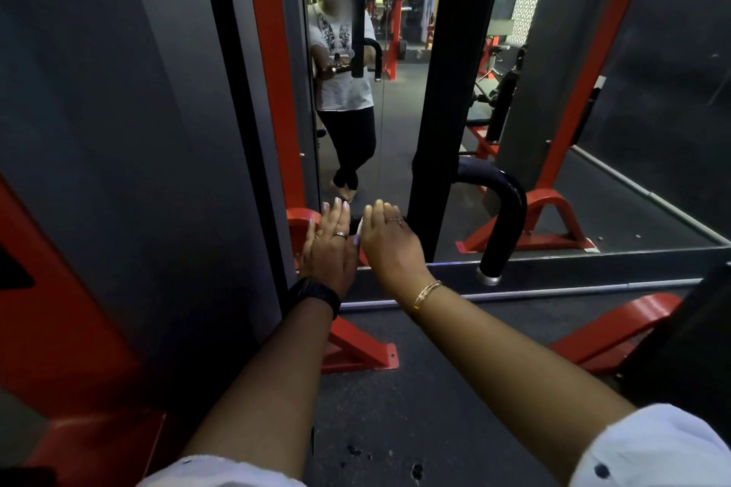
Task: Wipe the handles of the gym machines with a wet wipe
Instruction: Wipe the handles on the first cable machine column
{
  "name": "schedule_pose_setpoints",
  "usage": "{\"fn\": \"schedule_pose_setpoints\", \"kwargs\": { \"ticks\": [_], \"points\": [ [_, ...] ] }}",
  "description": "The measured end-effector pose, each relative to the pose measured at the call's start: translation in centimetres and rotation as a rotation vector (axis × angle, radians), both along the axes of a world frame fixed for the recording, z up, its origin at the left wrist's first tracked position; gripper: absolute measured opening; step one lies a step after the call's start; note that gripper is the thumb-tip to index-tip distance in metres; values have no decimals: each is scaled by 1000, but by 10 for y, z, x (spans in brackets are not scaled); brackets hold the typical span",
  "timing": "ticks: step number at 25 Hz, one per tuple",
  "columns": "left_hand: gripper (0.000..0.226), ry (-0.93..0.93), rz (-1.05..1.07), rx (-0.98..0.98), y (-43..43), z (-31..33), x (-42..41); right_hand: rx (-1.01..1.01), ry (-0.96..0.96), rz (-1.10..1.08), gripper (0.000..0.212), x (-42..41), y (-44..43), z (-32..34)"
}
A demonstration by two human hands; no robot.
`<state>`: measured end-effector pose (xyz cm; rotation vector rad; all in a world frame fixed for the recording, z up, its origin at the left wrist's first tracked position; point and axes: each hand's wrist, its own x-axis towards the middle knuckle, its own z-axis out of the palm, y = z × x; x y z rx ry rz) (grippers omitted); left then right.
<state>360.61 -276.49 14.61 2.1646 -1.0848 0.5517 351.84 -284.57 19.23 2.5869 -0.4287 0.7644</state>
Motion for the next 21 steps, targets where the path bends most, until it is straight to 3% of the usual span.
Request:
{"fn": "schedule_pose_setpoints", "kwargs": {
  "ticks": [4, 10, 14, 16, 17, 19, 21],
  "points": [
    [64, -9, -1, -5, 1, -1, 0, -53, -103, 7, 40, -11, 10, -27],
    [61, -27, -25, -28, 3, 3, 1, -239, -92, -133, 44, -10, -8, -2],
    [60, -48, -46, -29, 7, 4, 5, -208, -160, 104, 48, -40, -15, -31],
    [59, -32, -39, -19, 4, 1, 9, 43, -168, 245, 48, -53, -3, -33],
    [59, -31, -26, 6, 3, -1, 11, 287, -200, 284, 44, -55, 6, -29],
    [61, -55, -33, 34, 6, 0, 14, 882, -289, 282, 30, -48, 21, -10],
    [65, 35, -113, -11, 12, 8, 10, 1519, -345, 203, 29, -35, 24, 16]
  ]
}}
